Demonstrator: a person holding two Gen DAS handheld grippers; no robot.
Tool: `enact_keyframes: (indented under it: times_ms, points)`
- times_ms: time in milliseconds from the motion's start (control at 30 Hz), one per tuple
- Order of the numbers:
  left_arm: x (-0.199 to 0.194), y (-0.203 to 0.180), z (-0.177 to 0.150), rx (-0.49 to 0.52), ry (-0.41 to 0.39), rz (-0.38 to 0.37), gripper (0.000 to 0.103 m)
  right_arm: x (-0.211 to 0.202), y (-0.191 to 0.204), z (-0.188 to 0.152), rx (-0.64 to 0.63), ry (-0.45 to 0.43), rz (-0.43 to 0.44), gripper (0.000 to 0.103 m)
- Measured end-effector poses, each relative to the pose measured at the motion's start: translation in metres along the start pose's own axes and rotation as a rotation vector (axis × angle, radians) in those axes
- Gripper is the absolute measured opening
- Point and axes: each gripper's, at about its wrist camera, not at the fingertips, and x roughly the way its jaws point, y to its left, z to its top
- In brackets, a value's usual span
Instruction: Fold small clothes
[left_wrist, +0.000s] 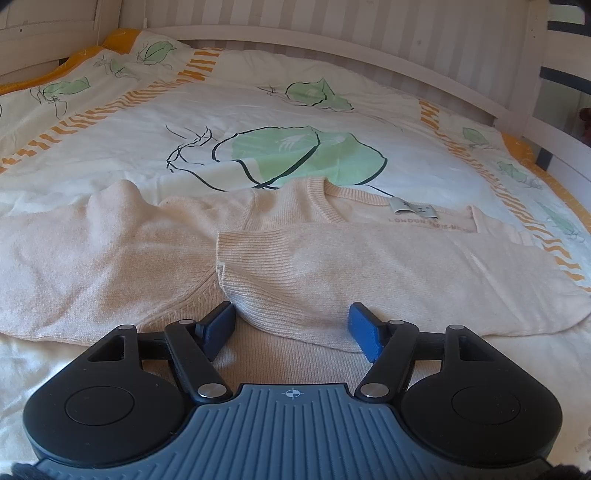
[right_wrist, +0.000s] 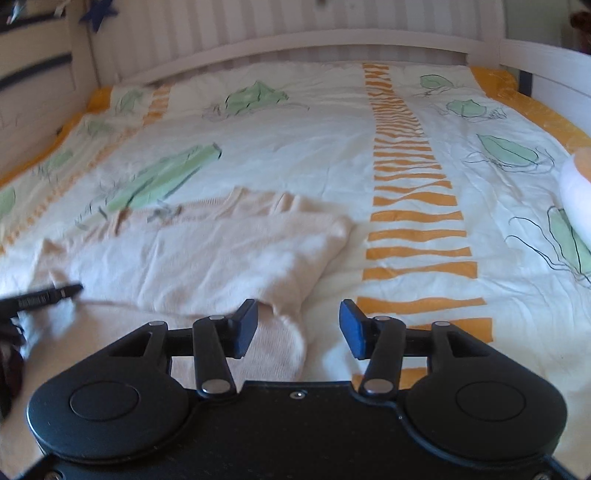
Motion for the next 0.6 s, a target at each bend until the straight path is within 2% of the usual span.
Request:
enact_keyframes:
  times_ms: [133, 233, 333, 467, 600]
  points:
    - [0.000, 0.000, 0.000, 0.001, 0.000, 0.001, 0.067, 0.016, -0.004, -0.006, 0.029, 0.010, -0.011, 0.057]
    - [0.000, 0.000, 0.000, 0.004, 0.000, 0.002, 0.067, 0.023, -0.023, -0.013, 0.118, 0.002, -0.115, 0.055]
    - [0.000, 0.000, 0.000, 0.005, -0.001, 0.003, 0.068, 0.017, -0.040, -0.016, 0.206, -0.003, -0.068, 0.056]
    - [0.000, -0.001, 0.000, 0.004, 0.000, 0.002, 0.068, 0.001, -0.030, -0.013, 0.149, 0.015, -0.070, 0.059]
    - [0.000, 0.000, 0.000, 0.002, -0.004, -0.003, 0.069, -0.021, -0.026, -0.005, 0.173, -0.058, -0.035, 0.062]
